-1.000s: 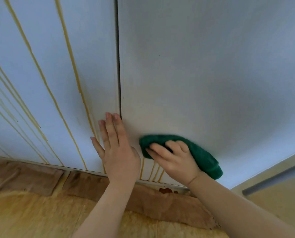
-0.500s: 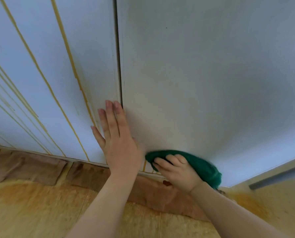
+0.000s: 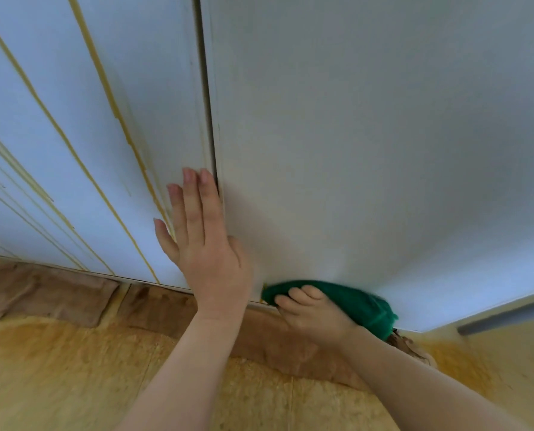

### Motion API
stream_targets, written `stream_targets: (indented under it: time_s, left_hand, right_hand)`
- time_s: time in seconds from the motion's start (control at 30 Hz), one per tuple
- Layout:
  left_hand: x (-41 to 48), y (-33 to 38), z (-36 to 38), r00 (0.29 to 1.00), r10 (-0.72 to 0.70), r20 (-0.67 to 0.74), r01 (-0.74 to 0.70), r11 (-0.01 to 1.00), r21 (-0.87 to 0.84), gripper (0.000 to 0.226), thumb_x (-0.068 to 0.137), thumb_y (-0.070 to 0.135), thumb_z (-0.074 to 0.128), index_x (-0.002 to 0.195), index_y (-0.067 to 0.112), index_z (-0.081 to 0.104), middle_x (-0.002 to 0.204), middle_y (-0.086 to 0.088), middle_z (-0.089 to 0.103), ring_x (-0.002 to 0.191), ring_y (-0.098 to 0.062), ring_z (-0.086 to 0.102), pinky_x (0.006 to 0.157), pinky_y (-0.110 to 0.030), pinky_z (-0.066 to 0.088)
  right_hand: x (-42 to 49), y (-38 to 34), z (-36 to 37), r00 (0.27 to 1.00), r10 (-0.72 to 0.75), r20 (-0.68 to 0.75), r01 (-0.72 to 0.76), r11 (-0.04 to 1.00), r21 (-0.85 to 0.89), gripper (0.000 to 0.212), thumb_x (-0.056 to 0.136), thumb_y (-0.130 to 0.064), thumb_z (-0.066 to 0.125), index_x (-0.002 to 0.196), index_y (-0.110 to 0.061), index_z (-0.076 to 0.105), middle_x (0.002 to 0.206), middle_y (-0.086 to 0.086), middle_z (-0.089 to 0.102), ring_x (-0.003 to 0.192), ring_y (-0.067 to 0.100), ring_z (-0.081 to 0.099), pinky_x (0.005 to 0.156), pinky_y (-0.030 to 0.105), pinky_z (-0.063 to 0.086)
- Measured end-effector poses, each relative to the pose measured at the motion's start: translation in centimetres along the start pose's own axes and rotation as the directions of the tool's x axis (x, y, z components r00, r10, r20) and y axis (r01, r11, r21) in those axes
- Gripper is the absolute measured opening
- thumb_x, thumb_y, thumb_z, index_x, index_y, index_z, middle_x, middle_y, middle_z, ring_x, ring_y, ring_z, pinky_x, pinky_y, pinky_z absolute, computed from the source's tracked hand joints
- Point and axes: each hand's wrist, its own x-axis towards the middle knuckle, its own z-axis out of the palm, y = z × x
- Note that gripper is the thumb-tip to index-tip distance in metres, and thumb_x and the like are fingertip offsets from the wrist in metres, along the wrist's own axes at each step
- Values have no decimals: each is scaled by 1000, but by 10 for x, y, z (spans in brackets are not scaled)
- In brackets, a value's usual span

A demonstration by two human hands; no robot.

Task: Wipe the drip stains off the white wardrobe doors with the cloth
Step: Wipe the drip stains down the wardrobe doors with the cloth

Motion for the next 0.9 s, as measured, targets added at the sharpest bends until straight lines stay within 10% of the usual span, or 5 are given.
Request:
stream_targets:
  time_s: [0.17,0.37,0.6,0.8,0.9]
  left_hand:
    - [4,-9,0,997,59,-56,-58,998,28,73,73,-12,42,141,13,31,144,-7,37,135,-23,31,107,-48,20]
    - [10,-16,-11,995,83,-56,-86,996,-39,61,79,0,33,139,12,33,143,-1,40,133,-19,33,107,-50,17]
    - [7,-16,-18,999,-21,-49,18,998,-55,65,76,-7,34,138,12,31,141,-10,41,133,-24,29,99,-58,33]
    - [7,-11,-13,984,-167,57,172,980,-101,63,82,6,35,143,13,23,150,-6,30,138,-21,18,105,-47,23]
    - [5,-7,-17,963,-251,94,262,956,-132,64,86,14,34,147,9,16,150,6,18,140,-17,12,109,-42,14]
  right_hand:
    - [48,1,-34,930,281,-236,-263,959,105,29,87,-12,47,95,-21,74,110,-6,58,89,18,43,74,29,33]
    - [126,34,-95,497,531,-686,-579,792,193,19,96,-25,53,101,-31,70,106,-12,52,83,16,43,72,33,33]
    - [56,6,-39,975,139,-172,-141,990,-1,35,86,-10,43,87,-22,75,106,-7,59,87,16,40,74,29,30]
    - [107,16,-68,768,421,-482,-376,906,192,20,94,-20,48,103,-25,65,111,-9,51,84,16,43,71,31,32]
    - [93,11,-44,848,279,-450,-259,960,107,20,89,-16,48,100,-22,64,111,-6,49,82,15,41,70,30,29]
